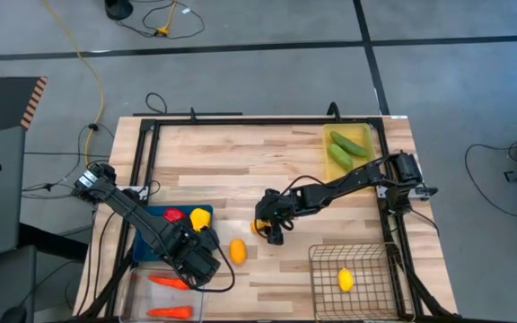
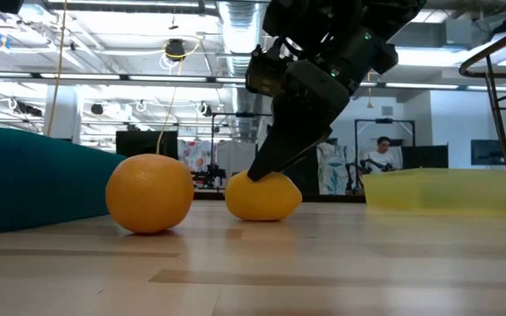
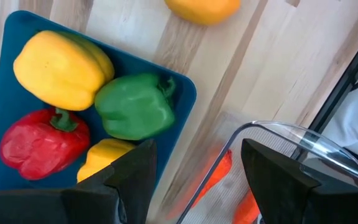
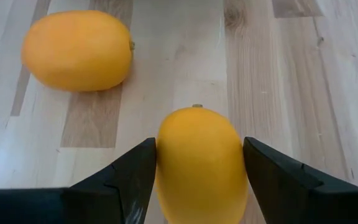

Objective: Sort produce into baskets
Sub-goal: Put the right yellow mango into the wire basket

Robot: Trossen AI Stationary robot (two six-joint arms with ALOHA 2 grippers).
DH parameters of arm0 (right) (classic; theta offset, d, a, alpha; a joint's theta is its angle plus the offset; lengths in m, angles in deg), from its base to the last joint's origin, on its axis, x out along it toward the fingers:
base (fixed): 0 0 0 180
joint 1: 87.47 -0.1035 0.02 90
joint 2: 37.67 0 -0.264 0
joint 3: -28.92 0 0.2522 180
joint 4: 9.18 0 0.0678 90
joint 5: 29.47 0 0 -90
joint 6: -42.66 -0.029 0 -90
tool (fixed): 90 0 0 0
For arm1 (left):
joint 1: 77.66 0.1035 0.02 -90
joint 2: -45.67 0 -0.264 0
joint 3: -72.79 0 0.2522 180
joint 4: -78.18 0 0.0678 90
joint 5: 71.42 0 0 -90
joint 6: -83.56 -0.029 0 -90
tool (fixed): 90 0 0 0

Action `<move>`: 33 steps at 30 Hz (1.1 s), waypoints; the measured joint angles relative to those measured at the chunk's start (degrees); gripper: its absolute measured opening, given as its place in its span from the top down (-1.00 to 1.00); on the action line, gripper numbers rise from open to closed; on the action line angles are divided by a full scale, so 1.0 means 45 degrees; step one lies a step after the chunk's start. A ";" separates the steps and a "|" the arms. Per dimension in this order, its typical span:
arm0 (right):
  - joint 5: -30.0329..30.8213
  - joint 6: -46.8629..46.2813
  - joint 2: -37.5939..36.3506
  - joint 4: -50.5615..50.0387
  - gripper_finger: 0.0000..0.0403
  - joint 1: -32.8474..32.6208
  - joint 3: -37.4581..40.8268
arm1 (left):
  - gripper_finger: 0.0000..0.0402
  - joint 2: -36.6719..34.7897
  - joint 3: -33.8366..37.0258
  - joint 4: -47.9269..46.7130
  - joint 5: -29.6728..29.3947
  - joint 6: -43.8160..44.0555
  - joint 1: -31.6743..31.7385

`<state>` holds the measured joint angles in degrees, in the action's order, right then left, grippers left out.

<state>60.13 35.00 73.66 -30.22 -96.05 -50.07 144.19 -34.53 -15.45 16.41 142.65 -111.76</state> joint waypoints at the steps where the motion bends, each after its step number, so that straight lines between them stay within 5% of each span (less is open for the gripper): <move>1: -0.0037 0.0000 0.0000 -0.0025 -0.32 0.0000 0.0000 | -0.10 0.0000 0.0000 0.0003 -0.0032 0.0000 0.0000; 8: -0.1324 0.0034 0.0000 -0.0875 -0.29 0.0144 -0.0029 | -0.10 0.0000 0.0000 0.0003 -0.0209 -0.0005 0.0000; 18: -0.1380 0.0097 0.0000 -0.1274 0.08 0.0267 -0.0024 | -0.10 0.0000 0.0000 0.0000 -0.0390 -0.0005 0.0000; 33: -0.1221 0.0204 -0.1230 -0.3039 0.07 0.0525 -0.0536 | -0.10 0.0000 0.0000 0.0071 -0.2159 -0.0817 0.0134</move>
<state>54.64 35.92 68.13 -43.90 -93.69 -52.49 144.19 -34.53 -15.13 6.70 138.97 -111.16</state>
